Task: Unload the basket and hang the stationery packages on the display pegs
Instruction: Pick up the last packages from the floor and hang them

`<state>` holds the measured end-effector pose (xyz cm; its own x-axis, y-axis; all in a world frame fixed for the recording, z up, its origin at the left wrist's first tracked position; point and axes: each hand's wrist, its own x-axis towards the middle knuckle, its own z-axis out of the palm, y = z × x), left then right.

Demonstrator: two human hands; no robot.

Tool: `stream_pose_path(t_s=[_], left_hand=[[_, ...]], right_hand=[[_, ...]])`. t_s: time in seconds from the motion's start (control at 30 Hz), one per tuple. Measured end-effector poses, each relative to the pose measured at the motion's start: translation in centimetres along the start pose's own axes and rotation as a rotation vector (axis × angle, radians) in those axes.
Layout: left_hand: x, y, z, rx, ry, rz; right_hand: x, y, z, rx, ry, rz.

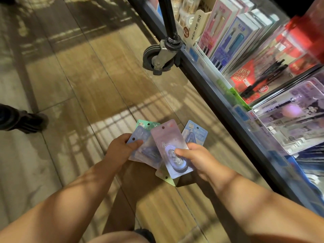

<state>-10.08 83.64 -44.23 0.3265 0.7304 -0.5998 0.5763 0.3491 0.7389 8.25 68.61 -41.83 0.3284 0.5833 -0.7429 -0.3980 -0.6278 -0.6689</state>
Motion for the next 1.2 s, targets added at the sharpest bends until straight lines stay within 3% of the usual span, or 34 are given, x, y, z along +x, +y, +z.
stream_pose_path(t_s=[0.23,0.37,0.5,0.6,0.67,0.8,0.87,0.97,1.2], left_hand=[[-0.7,3.3,0.8,-0.195,-0.27,-0.069],[-0.5,3.7,1.7,-0.209,-0.286,-0.102],[-0.8,4.4,2.5,-0.446,-0.211,-0.242],[-0.7,4.6,2.9,-0.521,-0.237,-0.243],[-0.5,4.5,2.9,-0.414,-0.174,-0.209],[1.0,1.6,3.3,0.553,0.153,0.082],[0.8,0.5,4.0,0.759,0.205,0.12],[0.8,-0.5,4.8,0.807,0.175,0.108],[1.9,-0.9,4.1,0.643,0.176,0.023]], right_hand=[[-0.3,-0.4,1.3,-0.103,0.038,-0.052],[-0.4,-0.3,1.1,-0.054,0.071,-0.034],[-0.6,0.2,0.6,0.07,0.074,-0.013],[-1.1,0.6,0.1,0.179,0.076,0.014],[-1.4,1.0,-0.4,0.222,0.108,0.014],[-1.8,1.6,-1.2,0.249,0.217,-0.004],[-1.9,1.6,-1.5,0.258,0.255,-0.025],[-2.1,1.7,-1.9,0.263,0.298,-0.049],[-2.3,1.5,-2.2,0.272,0.306,-0.049]])
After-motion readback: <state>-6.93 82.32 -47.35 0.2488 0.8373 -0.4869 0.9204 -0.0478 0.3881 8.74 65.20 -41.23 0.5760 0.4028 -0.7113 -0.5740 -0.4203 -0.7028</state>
